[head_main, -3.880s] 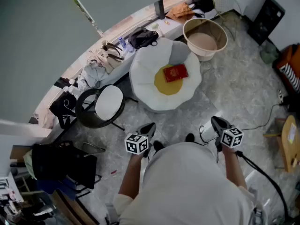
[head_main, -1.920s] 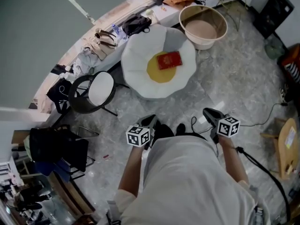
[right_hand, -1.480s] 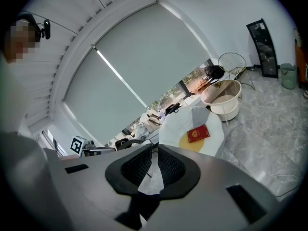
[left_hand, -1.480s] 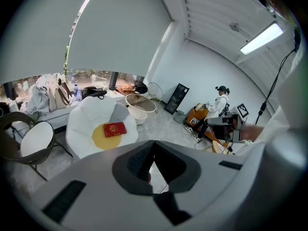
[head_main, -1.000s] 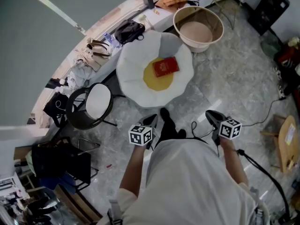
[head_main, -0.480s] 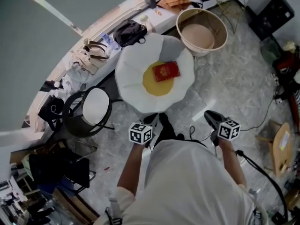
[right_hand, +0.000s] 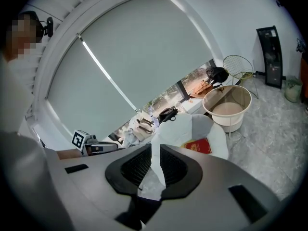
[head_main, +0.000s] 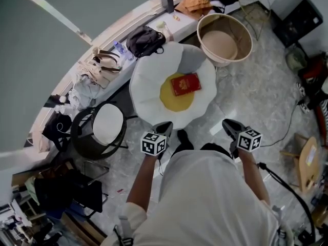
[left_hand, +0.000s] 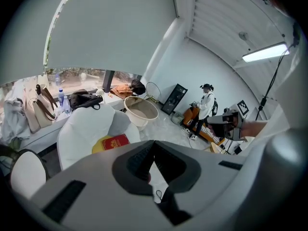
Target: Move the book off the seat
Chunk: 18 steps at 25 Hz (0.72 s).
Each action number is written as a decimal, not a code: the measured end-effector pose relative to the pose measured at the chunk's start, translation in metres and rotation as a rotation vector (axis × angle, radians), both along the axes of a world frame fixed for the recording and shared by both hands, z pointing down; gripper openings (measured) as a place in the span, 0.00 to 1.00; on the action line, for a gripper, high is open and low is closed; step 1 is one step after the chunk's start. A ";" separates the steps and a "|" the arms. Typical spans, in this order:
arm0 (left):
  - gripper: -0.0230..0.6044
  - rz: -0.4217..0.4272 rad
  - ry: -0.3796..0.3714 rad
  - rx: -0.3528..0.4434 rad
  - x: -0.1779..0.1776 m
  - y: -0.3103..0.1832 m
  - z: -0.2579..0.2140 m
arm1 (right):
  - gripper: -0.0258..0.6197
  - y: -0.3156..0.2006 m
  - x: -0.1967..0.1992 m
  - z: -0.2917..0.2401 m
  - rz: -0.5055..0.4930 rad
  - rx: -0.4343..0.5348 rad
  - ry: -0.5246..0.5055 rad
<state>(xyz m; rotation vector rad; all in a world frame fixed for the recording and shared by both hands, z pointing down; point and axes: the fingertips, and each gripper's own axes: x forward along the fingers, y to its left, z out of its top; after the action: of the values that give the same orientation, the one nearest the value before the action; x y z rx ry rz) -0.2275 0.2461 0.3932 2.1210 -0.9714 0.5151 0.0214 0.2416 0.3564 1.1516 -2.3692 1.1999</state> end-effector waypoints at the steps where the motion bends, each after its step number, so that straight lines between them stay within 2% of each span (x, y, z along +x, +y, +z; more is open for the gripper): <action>1: 0.04 0.006 -0.002 0.002 -0.002 -0.003 0.000 | 0.13 -0.005 -0.003 -0.001 -0.003 0.005 0.001; 12: 0.04 0.002 0.005 -0.009 0.004 -0.019 0.001 | 0.13 -0.038 -0.014 0.010 -0.062 0.006 0.032; 18: 0.04 -0.046 -0.005 -0.011 0.010 -0.035 0.004 | 0.13 -0.070 -0.013 0.017 -0.121 0.005 0.022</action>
<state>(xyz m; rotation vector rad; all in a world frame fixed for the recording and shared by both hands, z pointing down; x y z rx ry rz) -0.2176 0.2107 0.3970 2.0841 -1.0155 0.5020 0.0080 0.1716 0.3732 1.0016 -2.3891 1.1363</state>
